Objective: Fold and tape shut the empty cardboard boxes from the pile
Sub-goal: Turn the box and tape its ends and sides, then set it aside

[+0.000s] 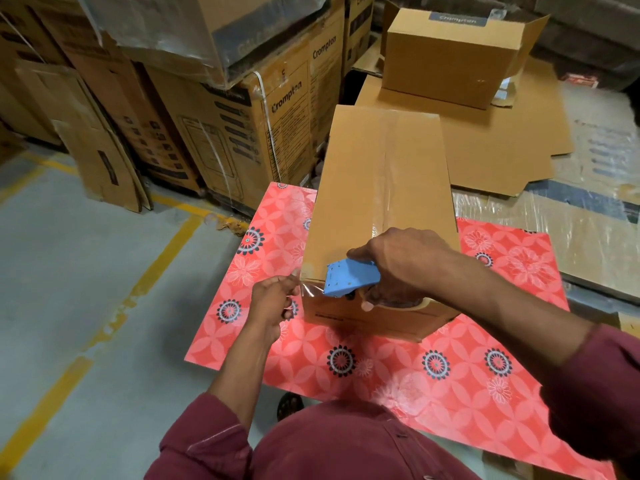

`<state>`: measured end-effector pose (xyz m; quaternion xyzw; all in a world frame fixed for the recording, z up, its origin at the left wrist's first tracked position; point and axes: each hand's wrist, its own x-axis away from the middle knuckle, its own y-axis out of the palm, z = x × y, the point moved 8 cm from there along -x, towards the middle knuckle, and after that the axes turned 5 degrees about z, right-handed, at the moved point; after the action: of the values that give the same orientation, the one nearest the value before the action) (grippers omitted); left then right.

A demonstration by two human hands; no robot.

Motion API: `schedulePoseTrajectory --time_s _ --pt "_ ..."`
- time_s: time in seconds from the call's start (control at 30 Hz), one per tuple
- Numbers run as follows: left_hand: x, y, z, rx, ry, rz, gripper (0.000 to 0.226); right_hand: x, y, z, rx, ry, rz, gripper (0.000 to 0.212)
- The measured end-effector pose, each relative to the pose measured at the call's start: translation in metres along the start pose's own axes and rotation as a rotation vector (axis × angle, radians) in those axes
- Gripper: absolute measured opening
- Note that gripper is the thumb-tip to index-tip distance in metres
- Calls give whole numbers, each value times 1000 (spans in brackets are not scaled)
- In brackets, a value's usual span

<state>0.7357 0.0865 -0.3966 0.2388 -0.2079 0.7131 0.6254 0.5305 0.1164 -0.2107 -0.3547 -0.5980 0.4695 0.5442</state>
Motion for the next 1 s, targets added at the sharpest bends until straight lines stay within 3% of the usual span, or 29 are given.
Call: schedulePoseTrajectory --time_s 0.27,0.43,0.57,0.7,0.77,0.87,0.93,1.0 --pt "4 -1 -8 102 52 132 31 -8 -1 -13 80 0 -22 74" --pt "11 -4 2 -24 188 232 30 -12 -1 -17 86 4 -61 78" --pt "-1 -7 -6 -80 41 186 17 -10 -2 -18 107 -10 -61 80" --pt "8 -3 -35 8 -87 174 22 -8 -4 -18 118 -8 -49 83" --pt "13 -10 -29 25 52 262 10 -9 -3 -18 114 -24 -52 85" --pt "36 -20 23 -150 499 322 18 -8 0 -22 114 -104 -44 94" --pt "63 -7 60 -319 903 197 29 -5 -4 -27 102 -180 -30 98" --pt "89 16 72 -518 1212 5 41 0 -11 -34 131 -255 -20 84"
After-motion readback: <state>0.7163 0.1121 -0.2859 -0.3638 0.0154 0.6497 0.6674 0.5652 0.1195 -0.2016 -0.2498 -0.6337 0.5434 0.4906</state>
